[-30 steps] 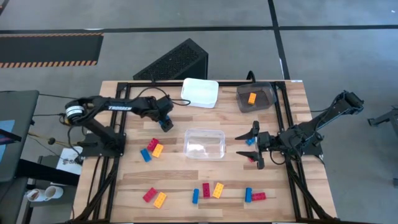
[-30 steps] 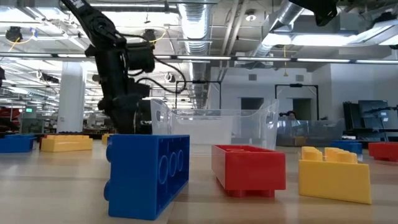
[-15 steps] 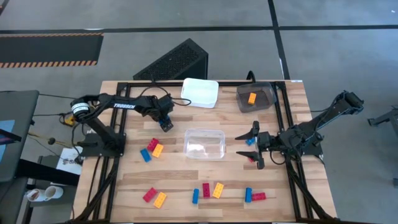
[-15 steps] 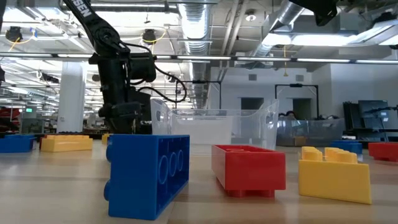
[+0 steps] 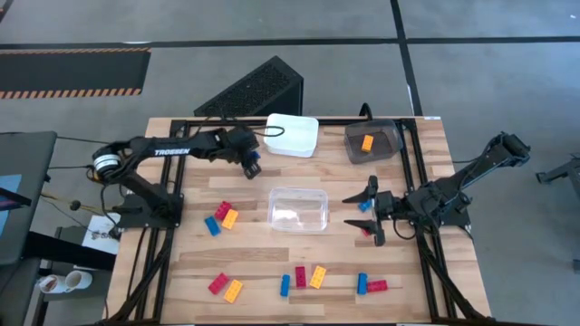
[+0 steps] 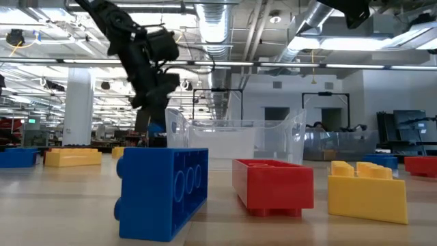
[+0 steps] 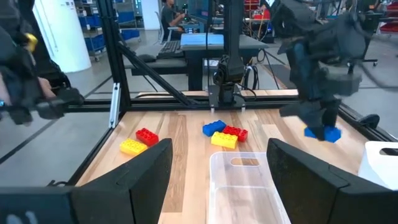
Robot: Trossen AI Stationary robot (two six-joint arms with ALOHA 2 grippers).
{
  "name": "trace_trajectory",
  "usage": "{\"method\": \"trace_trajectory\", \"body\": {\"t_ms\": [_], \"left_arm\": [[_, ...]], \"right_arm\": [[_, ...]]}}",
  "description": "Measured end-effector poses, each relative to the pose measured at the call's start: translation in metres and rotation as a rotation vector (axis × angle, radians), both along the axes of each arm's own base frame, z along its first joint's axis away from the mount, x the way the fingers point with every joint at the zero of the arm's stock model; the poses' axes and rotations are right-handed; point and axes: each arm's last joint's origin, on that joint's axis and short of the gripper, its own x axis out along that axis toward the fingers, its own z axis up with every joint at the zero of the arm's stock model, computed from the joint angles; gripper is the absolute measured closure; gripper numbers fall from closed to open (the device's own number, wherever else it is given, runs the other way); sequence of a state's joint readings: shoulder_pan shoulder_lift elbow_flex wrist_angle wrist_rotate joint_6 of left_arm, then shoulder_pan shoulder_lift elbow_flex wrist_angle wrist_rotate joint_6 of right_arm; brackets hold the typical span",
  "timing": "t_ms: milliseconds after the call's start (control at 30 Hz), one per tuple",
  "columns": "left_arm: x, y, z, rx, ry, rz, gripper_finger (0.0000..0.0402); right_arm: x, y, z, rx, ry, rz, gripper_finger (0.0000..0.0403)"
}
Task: Sort & place blocks by color
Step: Put the top left blue block into the white bin
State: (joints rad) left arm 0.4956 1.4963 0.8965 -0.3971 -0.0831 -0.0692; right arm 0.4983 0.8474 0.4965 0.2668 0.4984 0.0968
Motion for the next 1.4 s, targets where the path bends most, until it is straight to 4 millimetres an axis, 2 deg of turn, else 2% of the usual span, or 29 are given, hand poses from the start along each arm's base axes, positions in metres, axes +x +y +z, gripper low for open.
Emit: {"method": "trace_trajectory", "body": {"t_ms": [133,367,600,800,967,1167,1267,1400], "left_arm": [[0.017,0.009,0.032,0.113,-0.183,0.002,0.0299],[0.052,0.025,0.048,0.184,-0.235,-0.058,0.0299],[0.083,0.049,0.039,0.157,-0.191,-0.074,0.0299],[0.102,0.060,0.020,0.106,-0.159,-0.094,0.0295],[0.107,0.064,0.011,0.086,-0.145,-0.048,0.0221],[0.102,0.062,0.024,0.114,-0.148,-0.032,0.0130],[0.097,0.059,0.035,0.124,-0.151,-0.029,0.0106],[0.087,0.054,0.049,0.128,-0.133,-0.030,0.0097]], "right_arm": [[0.001,-0.001,0.000,0.002,-0.003,-0.008,0.0120],[0.002,-0.002,0.000,0.000,0.000,-0.017,0.0120],[0.002,-0.003,-0.001,-0.004,0.006,-0.017,0.0120],[0.002,-0.002,-0.002,-0.008,0.014,-0.016,0.0120],[0.002,-0.003,-0.003,-0.014,0.026,-0.017,0.0120],[0.002,-0.003,-0.003,-0.015,0.028,-0.017,0.0120],[0.002,-0.003,-0.003,-0.015,0.028,-0.017,0.0120],[0.002,-0.003,-0.003,-0.016,0.029,-0.017,0.0120]]}}
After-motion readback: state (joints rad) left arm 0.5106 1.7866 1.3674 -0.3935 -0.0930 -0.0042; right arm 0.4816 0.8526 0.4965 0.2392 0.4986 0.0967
